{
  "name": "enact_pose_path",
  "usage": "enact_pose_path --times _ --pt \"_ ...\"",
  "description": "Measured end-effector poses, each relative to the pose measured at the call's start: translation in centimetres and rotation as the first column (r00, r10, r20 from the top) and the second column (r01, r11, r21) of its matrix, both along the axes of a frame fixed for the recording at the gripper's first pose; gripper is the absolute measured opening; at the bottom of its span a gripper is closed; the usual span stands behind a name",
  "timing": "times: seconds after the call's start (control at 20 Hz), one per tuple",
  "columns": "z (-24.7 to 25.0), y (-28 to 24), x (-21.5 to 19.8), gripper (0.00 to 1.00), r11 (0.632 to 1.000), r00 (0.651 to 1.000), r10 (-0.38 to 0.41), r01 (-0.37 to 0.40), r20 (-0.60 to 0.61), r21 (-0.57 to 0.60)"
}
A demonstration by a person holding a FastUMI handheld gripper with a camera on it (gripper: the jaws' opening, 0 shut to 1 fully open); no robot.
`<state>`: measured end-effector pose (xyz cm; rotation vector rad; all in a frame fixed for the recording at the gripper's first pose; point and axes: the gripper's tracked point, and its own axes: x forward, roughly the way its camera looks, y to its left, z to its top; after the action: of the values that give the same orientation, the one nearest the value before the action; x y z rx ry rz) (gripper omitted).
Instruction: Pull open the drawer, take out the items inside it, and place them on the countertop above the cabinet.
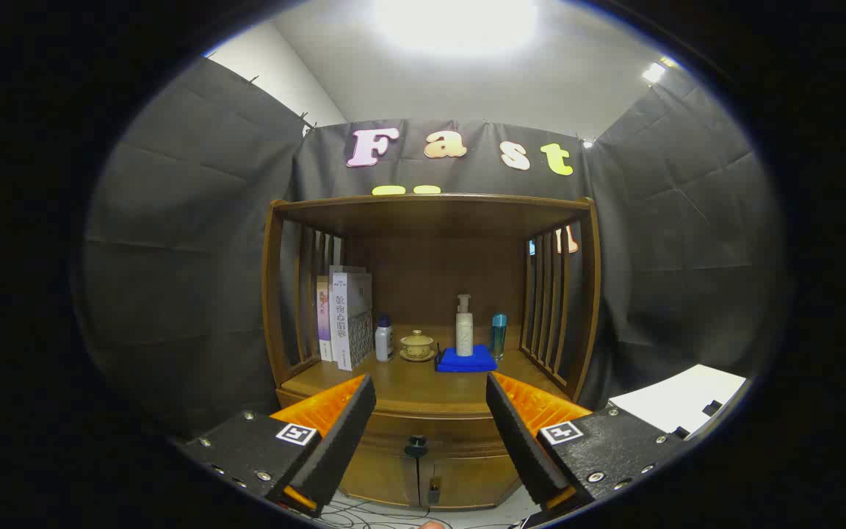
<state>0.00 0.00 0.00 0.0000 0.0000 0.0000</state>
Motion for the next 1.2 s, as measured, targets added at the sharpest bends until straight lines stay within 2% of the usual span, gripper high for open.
enact_pose_path --times 0.5,0.6,0.75,0.9,1.2 --pt "-0.4 -0.3 0.0 0.95 1.0 1.0 -0.008 0.008 -0.013 0.001" --pt "0.1 -1.0 -0.1 0.95 0.999 0.999 -0.037 0.036 0.009 0.007" --pt "0.7 0.4 0.3 0.95 0.999 0.998 0.003 -0.001 0.06 -0.036" --pt "1.2 -1.0 0.2 0.94 0.995 0.993 -0.036 0.046 0.108 -0.088" --pt "-1.4 -1.5 2.0 0.95 0.998 0.99 -0.025 0.033 0.137 -0.062"
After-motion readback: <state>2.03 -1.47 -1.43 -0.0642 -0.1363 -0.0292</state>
